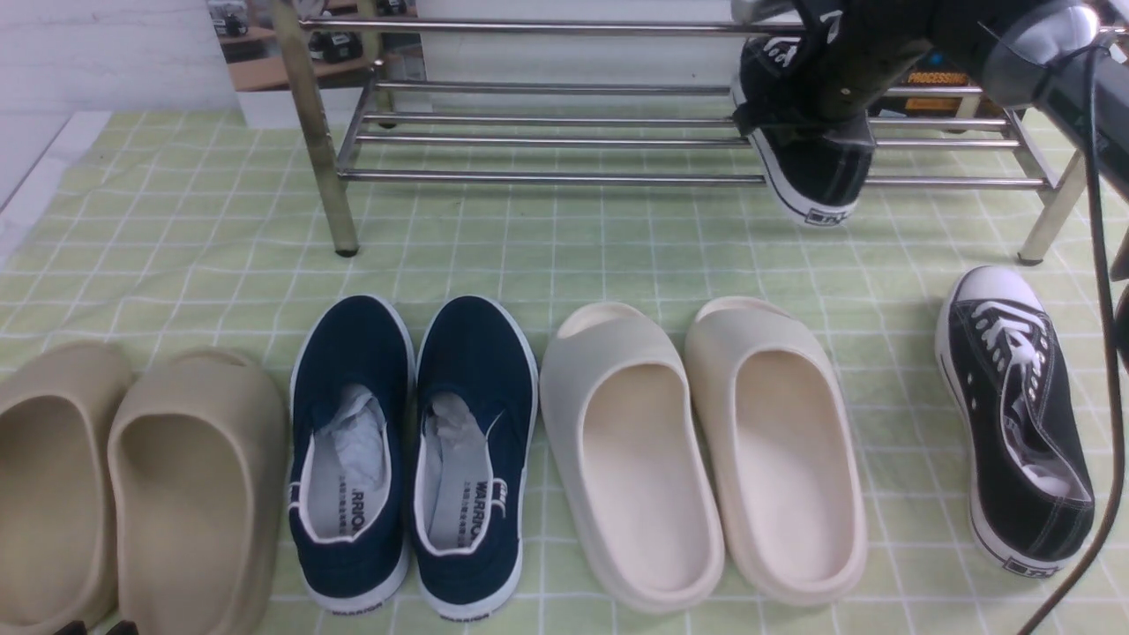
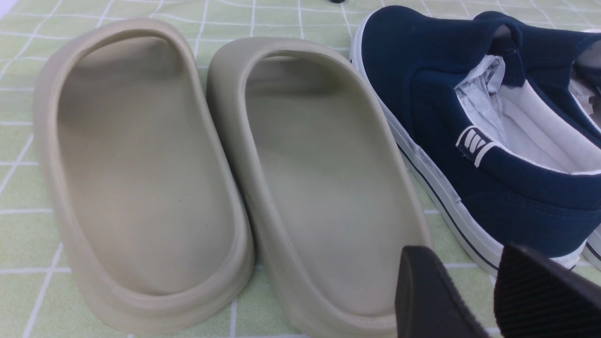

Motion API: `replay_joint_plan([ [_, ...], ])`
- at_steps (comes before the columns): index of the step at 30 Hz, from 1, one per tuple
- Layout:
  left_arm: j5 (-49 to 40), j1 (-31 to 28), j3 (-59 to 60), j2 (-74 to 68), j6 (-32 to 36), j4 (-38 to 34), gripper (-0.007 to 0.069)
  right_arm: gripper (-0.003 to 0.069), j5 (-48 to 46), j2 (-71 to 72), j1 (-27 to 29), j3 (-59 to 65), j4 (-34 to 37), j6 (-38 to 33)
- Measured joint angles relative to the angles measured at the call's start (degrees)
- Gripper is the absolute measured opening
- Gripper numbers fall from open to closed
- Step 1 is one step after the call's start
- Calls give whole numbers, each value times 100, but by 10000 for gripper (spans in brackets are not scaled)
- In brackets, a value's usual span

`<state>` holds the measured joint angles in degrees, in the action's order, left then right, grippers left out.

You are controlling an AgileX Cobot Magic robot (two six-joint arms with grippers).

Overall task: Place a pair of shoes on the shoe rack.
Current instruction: Use the right arm to put a shoe into the shoe rack, then use the right arm to grab the shoe closest to it

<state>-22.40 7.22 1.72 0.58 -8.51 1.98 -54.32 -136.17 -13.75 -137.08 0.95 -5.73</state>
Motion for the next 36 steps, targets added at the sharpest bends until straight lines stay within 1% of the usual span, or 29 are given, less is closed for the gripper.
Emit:
replay_joint_plan([
  [1, 0, 0, 0, 0, 0, 0, 239, 116, 1, -6, 0, -1, 0, 8],
  [2, 0, 0, 0, 0, 0, 0, 239, 180, 35, -13, 0, -21, -32, 77],
  [3, 0, 0, 0, 0, 0, 0, 239, 222, 60, -20, 0, -21, -39, 133],
  [4, 0, 0, 0, 0, 0, 0, 239, 290, 97, -20, 0, -21, -39, 231],
  [5, 0, 0, 0, 0, 0, 0, 239, 337, 104, -20, 0, -21, -39, 280],
  [6, 0, 0, 0, 0, 0, 0, 239, 405, 114, -20, 0, -32, -21, 364],
  [7, 0, 0, 0, 0, 0, 0, 239, 427, 114, -12, 0, -32, -8, 385],
  [8, 0, 0, 0, 0, 0, 0, 239, 498, 37, 44, 0, -32, 39, 425],
  [10, 0, 0, 0, 0, 0, 0, 239, 580, -286, 208, 0, -32, 97, 461],
  [11, 0, 0, 0, 0, 0, 0, 239, 593, -286, 229, 0, -32, 97, 461],
  [13, 0, 0, 0, 0, 0, 0, 239, 635, -618, 582, 0, 111, 138, 461],
  [15, 0, 0, 0, 0, 0, 0, 239, 641, -685, 1193, 0, 462, 144, 461],
  [16, 0, 0, 0, 0, 0, 0, 239, 641, -685, 1193, 0, 502, 144, 461],
  [17, 0, 0, 0, 0, 0, 0, 239, 630, -685, 1686, 0, 858, 116, 461],
  [19, 0, 0, 0, 0, 0, 0, 239, 612, -677, 2135, 0, 1155, 55, 489],
  [20, 0, 0, 0, 0, 0, 0, 239, 592, -677, 2571, 0, 1547, -50, 574],
  [21, 0, 0, 0, 0, 0, 0, 239, 578, -682, 2927, 0, 1944, -137, 808],
  [23, 0, 0, 0, 0, 0, 0, 239, 564, -717, 3464, 10, 2865, -242, 1220],
  [24, 0, 0, 0, 0, 0, 0, 239, 562, -724, 3560, 10, 2961, -243, 1282],
  [25, 0, 0, 0, 0, 0, 0, 239, 560, -769, 3740, 10, 3470, -273, 1364],
  [26, 0, 0, 0, 0, 0, 0, 239, 558, -790, 4042, 10, 4252, -298, 1477],
  [27, 0, 0, 0, 0, 0, 0, 239, 558, -790, 4074, 10, 4487, -298, 1485],
  [29, 0, 0, 0, 0, 0, 0, 239, 557, -491, 4346, 77, 5946, -349, 1703],
  [30, 0, 0, 0, 0, 0, 0, 239, 557, -299, 4389, 130, 6419, -402, 1842],
  [31, 0, 0, 0, 0, 0, 0, 239, 557, -135, 4397, 190, 6747, -474, 1977],
  [32, 0, 0, 0, 0, 0, 0, 239, 557, -135, 4397, 190, 6747, -474, 1977],
  [34, 0, 0, 0, 0, 0, 0, 239, 557, 343, 4379, 302, 7366, -628, 2199],
  [35, 0, 0, 0, 0, 0, 0, 239, 553, 812, 4294, 343, 7709, -793, 2339],
  [36, 0, 0, 0, 0, 0, 0, 239, 547, 1041, 4239, 343, 7821, -887, 2410],
])
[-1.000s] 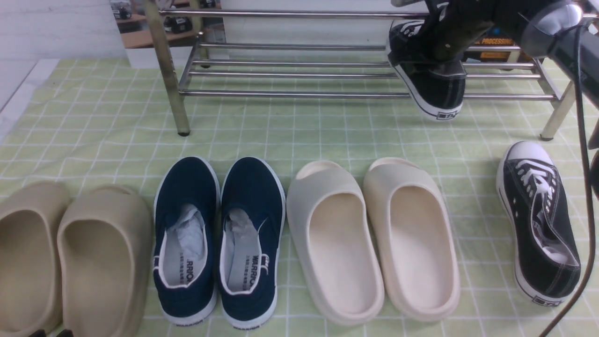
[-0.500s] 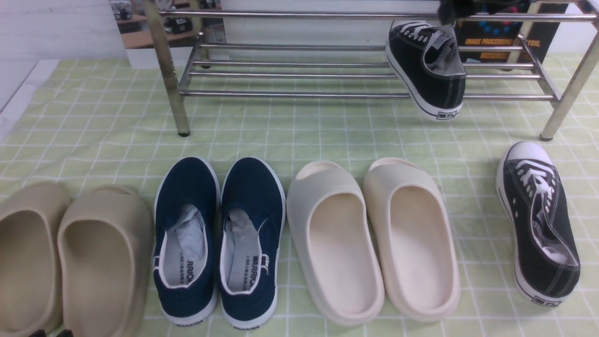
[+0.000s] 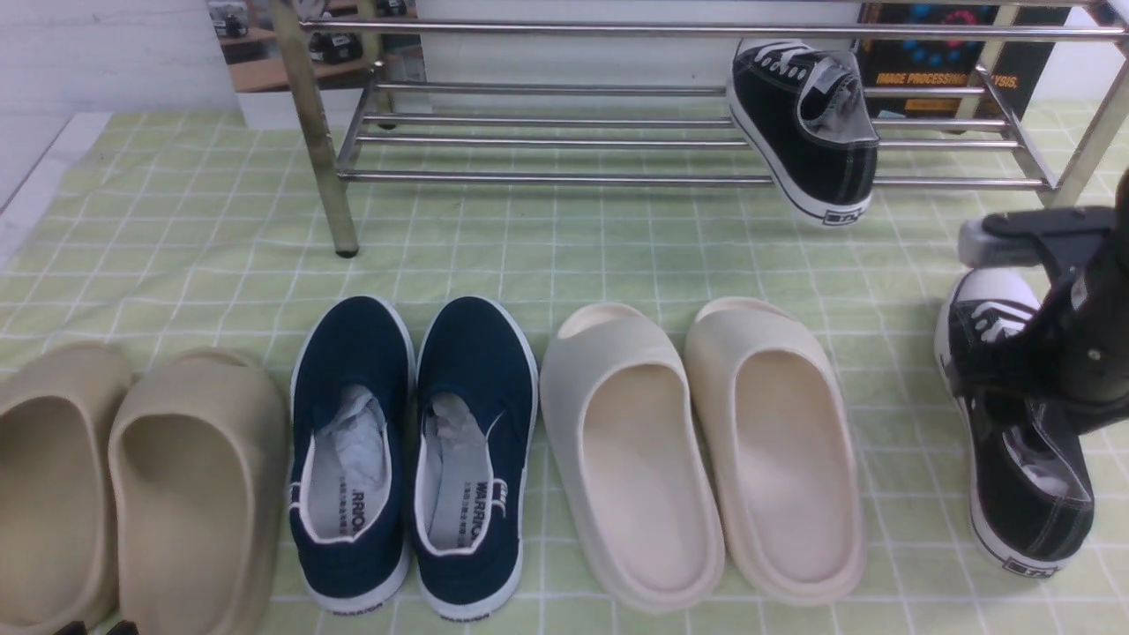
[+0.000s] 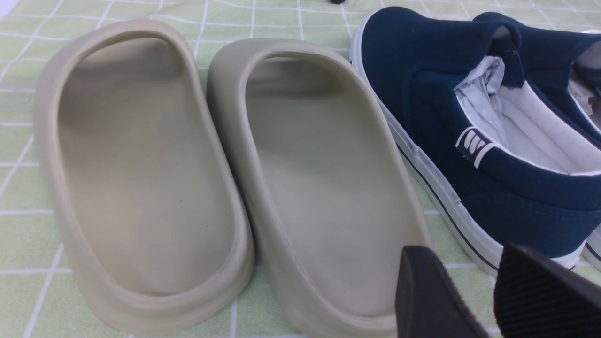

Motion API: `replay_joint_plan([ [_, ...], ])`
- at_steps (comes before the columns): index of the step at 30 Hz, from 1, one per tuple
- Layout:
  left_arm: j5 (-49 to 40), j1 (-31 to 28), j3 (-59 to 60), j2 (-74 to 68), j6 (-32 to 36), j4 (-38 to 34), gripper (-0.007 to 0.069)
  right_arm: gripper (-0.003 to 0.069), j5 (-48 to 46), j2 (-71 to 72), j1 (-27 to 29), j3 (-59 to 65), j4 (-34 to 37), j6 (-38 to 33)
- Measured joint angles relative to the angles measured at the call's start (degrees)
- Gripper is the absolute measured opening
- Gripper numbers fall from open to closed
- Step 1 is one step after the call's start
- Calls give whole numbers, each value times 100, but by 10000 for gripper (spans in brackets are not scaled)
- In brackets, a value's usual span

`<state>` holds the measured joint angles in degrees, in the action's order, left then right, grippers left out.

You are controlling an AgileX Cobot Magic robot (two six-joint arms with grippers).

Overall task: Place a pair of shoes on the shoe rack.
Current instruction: Use the right arm to grab the shoe closest to it, then use the right arm to put a shoe into the shoe rack

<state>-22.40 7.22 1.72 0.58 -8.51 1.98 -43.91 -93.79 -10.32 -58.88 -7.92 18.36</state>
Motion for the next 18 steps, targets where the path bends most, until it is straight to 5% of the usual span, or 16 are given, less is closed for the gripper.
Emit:
replay_joint_plan([
  [4, 0, 0, 0, 0, 0, 0, 239, 457, 503, -340, 0, 107, -460, 328],
  [11, 0, 0, 0, 0, 0, 0, 239, 78, 374, -347, -17, 23, -974, 475],
  [18, 0, 0, 0, 0, 0, 0, 239, 79, -679, 260, 40, -1168, -853, -428],
])
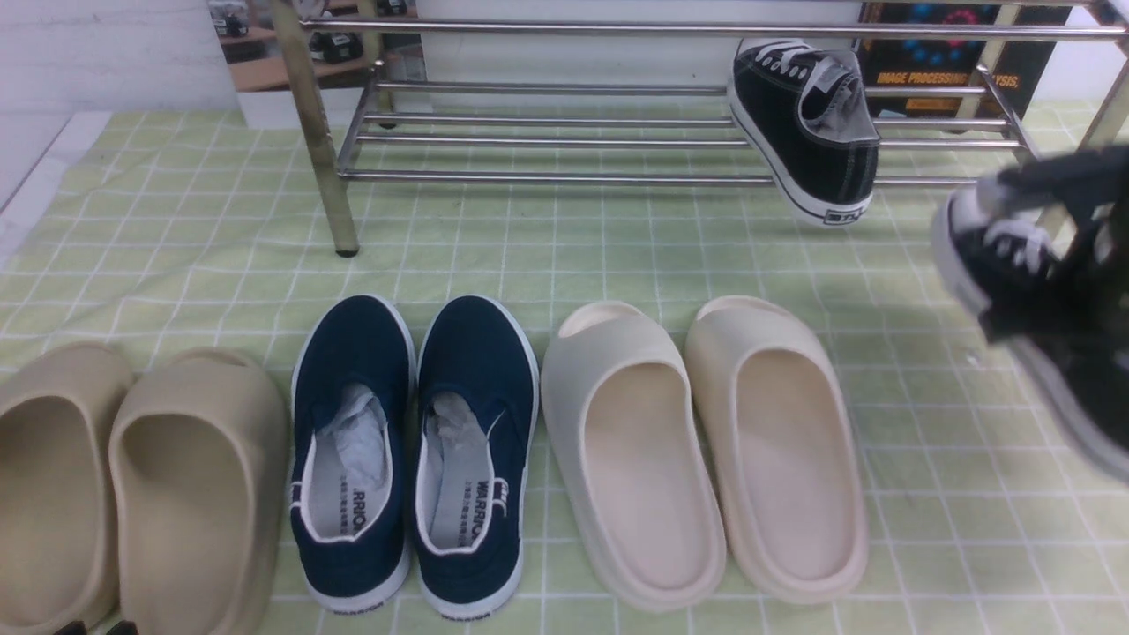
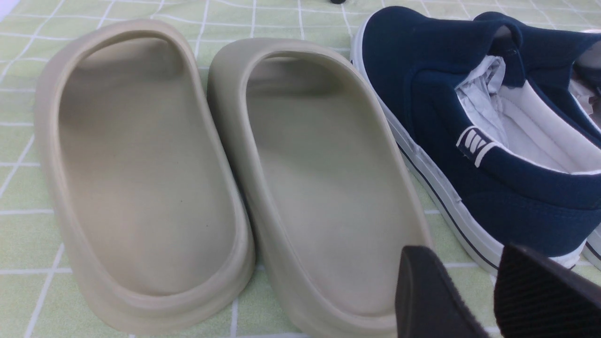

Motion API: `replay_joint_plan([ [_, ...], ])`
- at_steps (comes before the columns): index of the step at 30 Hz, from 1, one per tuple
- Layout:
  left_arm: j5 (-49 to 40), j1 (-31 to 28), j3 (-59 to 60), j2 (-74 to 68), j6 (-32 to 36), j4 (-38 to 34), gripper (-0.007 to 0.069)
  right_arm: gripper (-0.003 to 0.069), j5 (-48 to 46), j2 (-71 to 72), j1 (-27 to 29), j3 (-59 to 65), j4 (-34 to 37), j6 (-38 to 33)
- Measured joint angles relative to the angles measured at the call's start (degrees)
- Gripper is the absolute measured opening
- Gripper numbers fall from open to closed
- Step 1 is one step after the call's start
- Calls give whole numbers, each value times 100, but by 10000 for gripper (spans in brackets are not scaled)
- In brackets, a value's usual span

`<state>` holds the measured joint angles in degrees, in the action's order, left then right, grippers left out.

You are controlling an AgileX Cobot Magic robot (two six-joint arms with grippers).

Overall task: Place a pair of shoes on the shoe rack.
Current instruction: Use the right arm to put a shoe into the shoe rack

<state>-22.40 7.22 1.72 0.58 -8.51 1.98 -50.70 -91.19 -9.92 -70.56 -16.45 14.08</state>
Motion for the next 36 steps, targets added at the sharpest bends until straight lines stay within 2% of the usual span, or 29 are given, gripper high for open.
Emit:
replay_joint_plan([
  [2, 0, 0, 0, 0, 0, 0, 239, 79, -4, -21, 40, -256, 73, -148],
  [7, 0, 0, 0, 0, 2, 0, 239, 79, -114, -1068, 278, -1867, 459, -677],
  [13, 0, 0, 0, 0, 2, 0, 239, 79, -634, -2696, 356, -3966, 535, -724],
  [22, 0, 0, 0, 0, 2, 0, 239, 79, -896, -4461, 356, -6884, 1008, -821],
  [25, 0, 0, 0, 0, 2, 0, 239, 79, -1019, -4854, 356, -7445, 1150, -848],
  [30, 0, 0, 0, 0, 2, 0, 239, 84, -1101, -4952, 358, -7646, 1216, -848],
  [31, 0, 0, 0, 0, 2, 0, 239, 95, -1117, -4953, 358, -7654, 1232, -848],
  [32, 0, 0, 0, 0, 2, 0, 239, 151, -1123, -4953, 358, -7659, 1254, -848],
  [34, 0, 0, 0, 0, 2, 0, 239, 192, -1117, -4953, 358, -7661, 1254, -848],
  [35, 0, 0, 0, 0, 2, 0, 239, 268, -1123, -4940, 358, -7661, 1254, -848],
  [36, 0, 0, 0, 0, 2, 0, 239, 308, -1133, -4933, 358, -7661, 1259, -848],
])
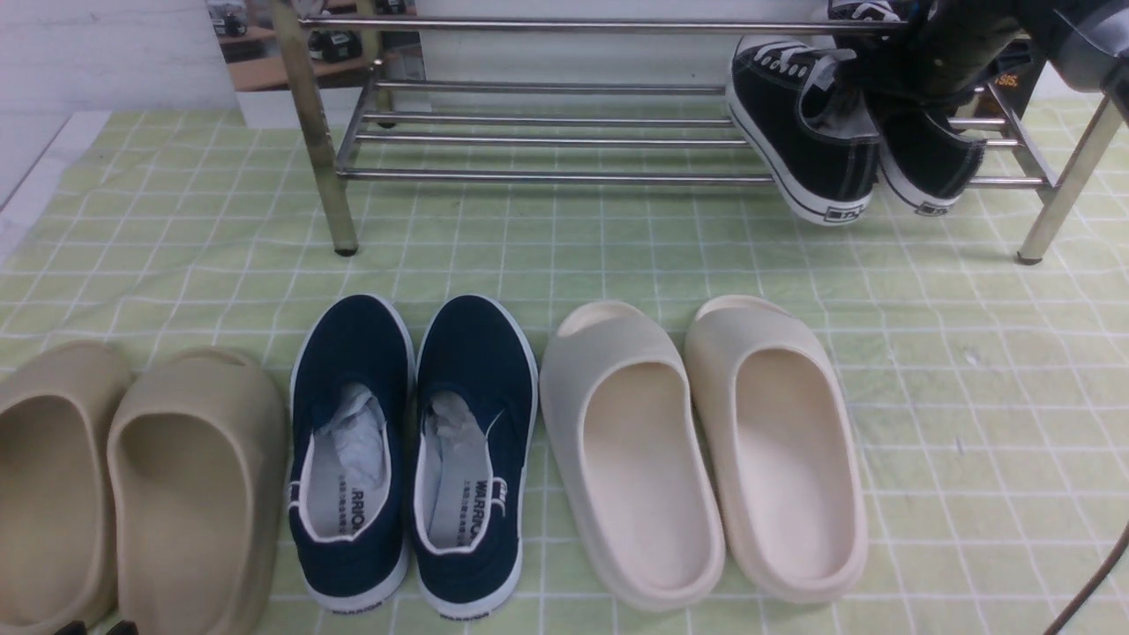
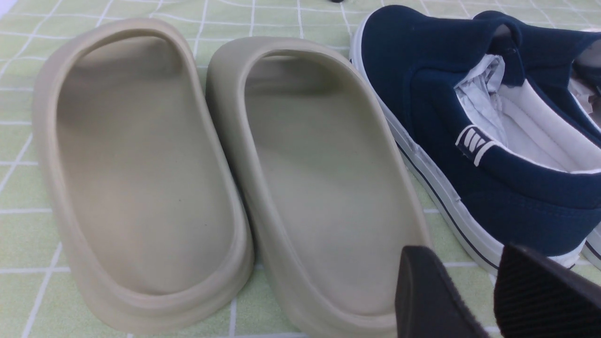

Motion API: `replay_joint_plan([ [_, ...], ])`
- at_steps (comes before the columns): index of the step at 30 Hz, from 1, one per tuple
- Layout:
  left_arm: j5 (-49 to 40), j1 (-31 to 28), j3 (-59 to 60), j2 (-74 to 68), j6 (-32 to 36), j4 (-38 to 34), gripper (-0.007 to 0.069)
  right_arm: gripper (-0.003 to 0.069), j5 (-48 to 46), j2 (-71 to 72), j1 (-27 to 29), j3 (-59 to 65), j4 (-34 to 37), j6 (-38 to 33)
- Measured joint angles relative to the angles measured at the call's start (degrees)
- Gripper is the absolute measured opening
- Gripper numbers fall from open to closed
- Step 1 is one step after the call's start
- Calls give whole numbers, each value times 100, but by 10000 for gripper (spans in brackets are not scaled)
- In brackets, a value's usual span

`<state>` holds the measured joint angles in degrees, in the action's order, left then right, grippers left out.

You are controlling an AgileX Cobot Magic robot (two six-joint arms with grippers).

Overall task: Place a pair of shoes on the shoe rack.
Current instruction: Use the right arm to put a shoe into the shoe rack

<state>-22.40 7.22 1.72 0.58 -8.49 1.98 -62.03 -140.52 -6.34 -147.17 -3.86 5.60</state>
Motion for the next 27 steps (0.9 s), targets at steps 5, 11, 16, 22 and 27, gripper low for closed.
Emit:
replay_joint_plan([
  [5, 0, 0, 0, 0, 0, 0, 239, 477, -15, 196, 0, 215, 81, -37],
  [11, 0, 0, 0, 0, 0, 0, 239, 494, -50, 431, 54, 722, 7, -167],
  [16, 0, 0, 0, 0, 0, 0, 239, 371, 43, 480, 107, 998, 39, -268],
  [22, 0, 0, 0, 0, 0, 0, 239, 26, -25, 480, 87, 887, 15, -441],
  [27, 0, 0, 0, 0, 0, 0, 239, 29, -52, 480, 87, 825, 67, -446],
])
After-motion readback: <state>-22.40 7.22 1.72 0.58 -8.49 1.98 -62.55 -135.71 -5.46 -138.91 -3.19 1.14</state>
